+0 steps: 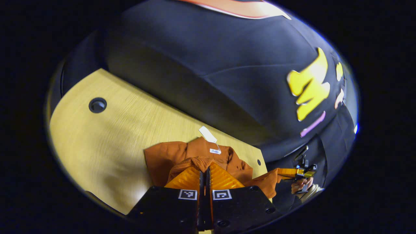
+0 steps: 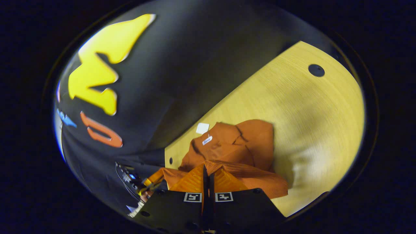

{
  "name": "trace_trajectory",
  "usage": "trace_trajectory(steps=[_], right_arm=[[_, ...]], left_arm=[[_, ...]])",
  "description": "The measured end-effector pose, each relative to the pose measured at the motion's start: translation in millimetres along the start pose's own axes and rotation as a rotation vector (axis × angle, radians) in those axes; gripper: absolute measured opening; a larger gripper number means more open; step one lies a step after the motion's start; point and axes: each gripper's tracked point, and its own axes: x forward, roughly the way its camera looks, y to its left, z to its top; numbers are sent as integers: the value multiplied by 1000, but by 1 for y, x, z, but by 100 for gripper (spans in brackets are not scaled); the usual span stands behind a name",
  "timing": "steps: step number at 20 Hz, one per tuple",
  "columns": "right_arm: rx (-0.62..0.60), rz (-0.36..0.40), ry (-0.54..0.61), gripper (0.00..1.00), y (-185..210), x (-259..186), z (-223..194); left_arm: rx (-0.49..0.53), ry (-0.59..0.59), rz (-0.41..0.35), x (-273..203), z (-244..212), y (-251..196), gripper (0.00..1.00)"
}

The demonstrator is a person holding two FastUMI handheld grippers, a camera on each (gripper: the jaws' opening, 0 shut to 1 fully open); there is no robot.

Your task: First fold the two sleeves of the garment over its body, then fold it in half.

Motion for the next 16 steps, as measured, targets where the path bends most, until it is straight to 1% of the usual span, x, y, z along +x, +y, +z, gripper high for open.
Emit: trace_trajectory(steps=[1, 3, 4, 5, 7, 8, 9, 10, 11, 12, 13, 14, 15, 16], right_arm=[[61, 0, -21, 0, -9, 19, 12], [144, -30, -44, 0, -36, 41, 24], [181, -28, -48, 0, -41, 50, 30], [228, -13, -64, 0, -49, 56, 37], [331, -5, -111, 0, -66, 59, 56], [379, 12, -133, 1, -75, 51, 66], [411, 18, -152, 1, -82, 43, 73], [433, 18, -164, 1, -91, 31, 77], [452, 10, -166, 1, -97, 25, 80], [473, 6, -178, 1, -101, 19, 85], [490, 2, -188, 2, -102, 15, 87], [507, 8, -197, 3, -100, 14, 85], [521, 28, -213, 6, -97, 11, 87], [534, 39, -222, 5, -93, 14, 88]], left_arm=[[-86, -16, -7, 15, 9, 11, 4], [-244, -45, -14, 20, 25, 39, 3], [-314, -53, -16, 20, 29, 49, 11], [-391, -67, -25, 18, 33, 56, 4], [-541, -130, -64, 4, 49, 61, 4], [-601, -162, -79, -5, 57, 62, 4], [-647, -197, -90, -13, 66, 62, 4], [-677, -225, -93, -24, 72, 63, 12], [-700, -247, -93, -33, 77, 63, 3], [-719, -266, -92, -42, 81, 62, 4], [-750, -288, -97, -34, 77, 68, 4], [-786, -314, -110, -38, 82, 63, 4], [-821, -347, -130, -36, 87, 59, 5], [-850, -370, -141, -37, 89, 57, 6]])
